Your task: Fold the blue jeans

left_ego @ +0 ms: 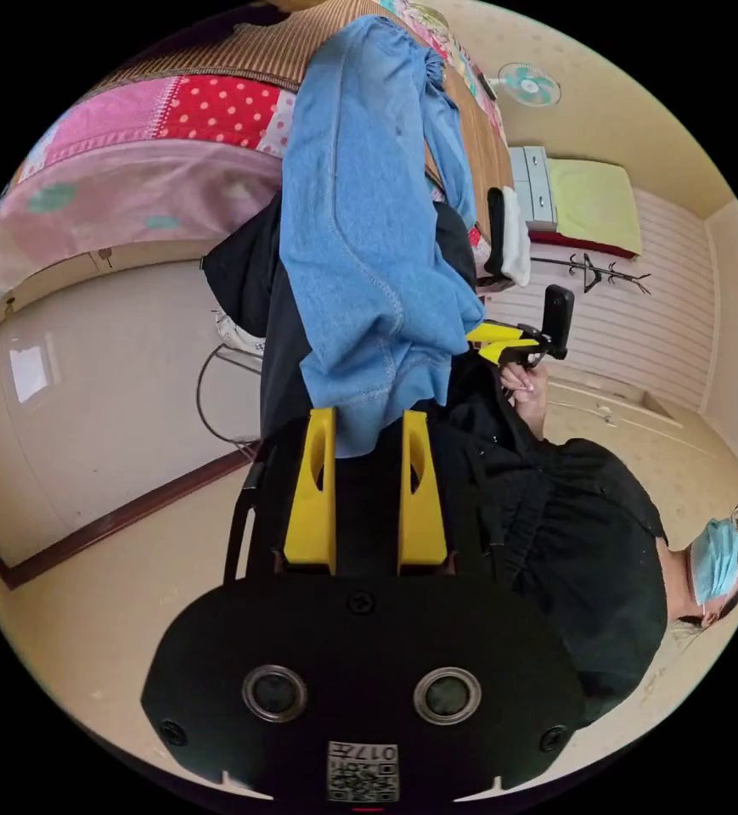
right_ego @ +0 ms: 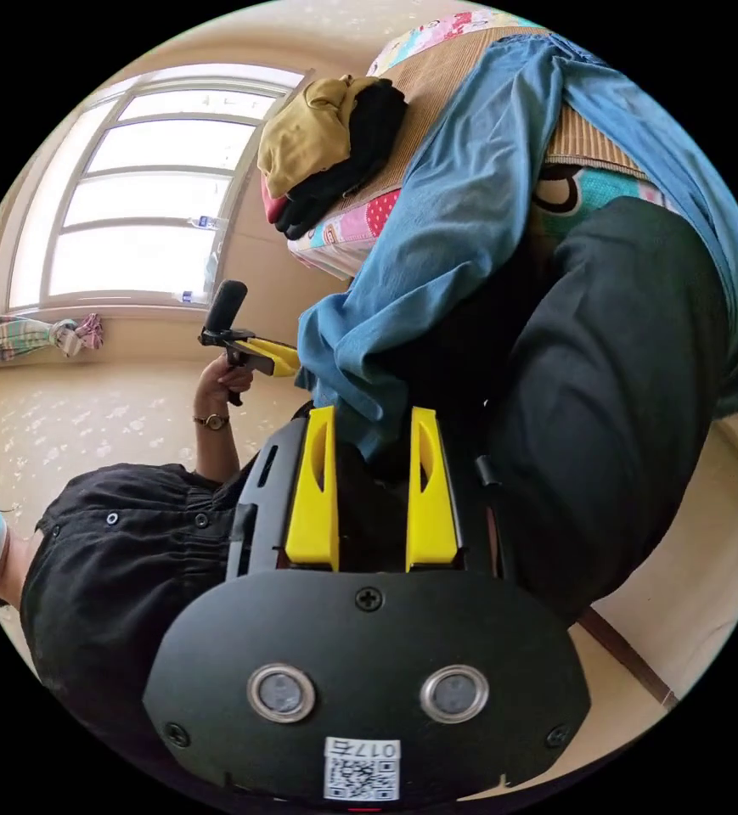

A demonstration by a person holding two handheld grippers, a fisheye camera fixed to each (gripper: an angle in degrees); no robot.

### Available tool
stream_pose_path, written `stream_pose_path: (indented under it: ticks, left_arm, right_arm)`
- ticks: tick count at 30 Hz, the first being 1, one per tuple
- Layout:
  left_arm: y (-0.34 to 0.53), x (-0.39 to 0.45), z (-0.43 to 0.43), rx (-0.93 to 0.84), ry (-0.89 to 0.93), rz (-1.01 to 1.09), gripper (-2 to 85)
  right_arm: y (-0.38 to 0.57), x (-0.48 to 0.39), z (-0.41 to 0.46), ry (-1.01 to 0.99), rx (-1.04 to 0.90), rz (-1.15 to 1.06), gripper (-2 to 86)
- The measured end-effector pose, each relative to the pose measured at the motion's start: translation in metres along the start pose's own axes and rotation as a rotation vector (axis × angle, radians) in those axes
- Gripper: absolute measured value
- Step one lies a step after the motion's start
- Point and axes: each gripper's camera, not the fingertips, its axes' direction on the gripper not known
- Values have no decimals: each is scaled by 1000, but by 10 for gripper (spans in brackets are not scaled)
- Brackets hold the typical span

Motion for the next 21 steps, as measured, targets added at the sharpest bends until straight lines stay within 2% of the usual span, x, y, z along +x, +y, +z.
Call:
stream_pose_path:
  ticks: [1, 4, 7, 11, 15, 18, 21]
  left_arm:
    - [-2, 1, 8, -14, -34, -6, 106]
    - [-8, -7, 28, -17, 13, -29, 93]
    - [1, -11, 16, 18, 53, -1, 49]
    - [33, 8, -34, 162, 302, 225, 30]
    - [70, 43, -85, 287, 430, 466, 24]
    - [99, 74, -108, 301, 367, 639, 8]
    - [120, 80, -95, 179, 153, 710, -5]
  right_arm:
    - [-3, -2, 7, 3, -18, -8, 121]
    - [-17, -2, 38, 4, -88, -1, 88]
    - [-20, -4, 46, -76, -68, 7, 32]
    - [-10, -21, 5, -279, 67, -118, 14]
    - [5, -46, -53, -497, 156, -261, 9]
    - [14, -73, -71, -539, 165, -339, 7]
    - [16, -94, -52, -365, 74, -290, 7]
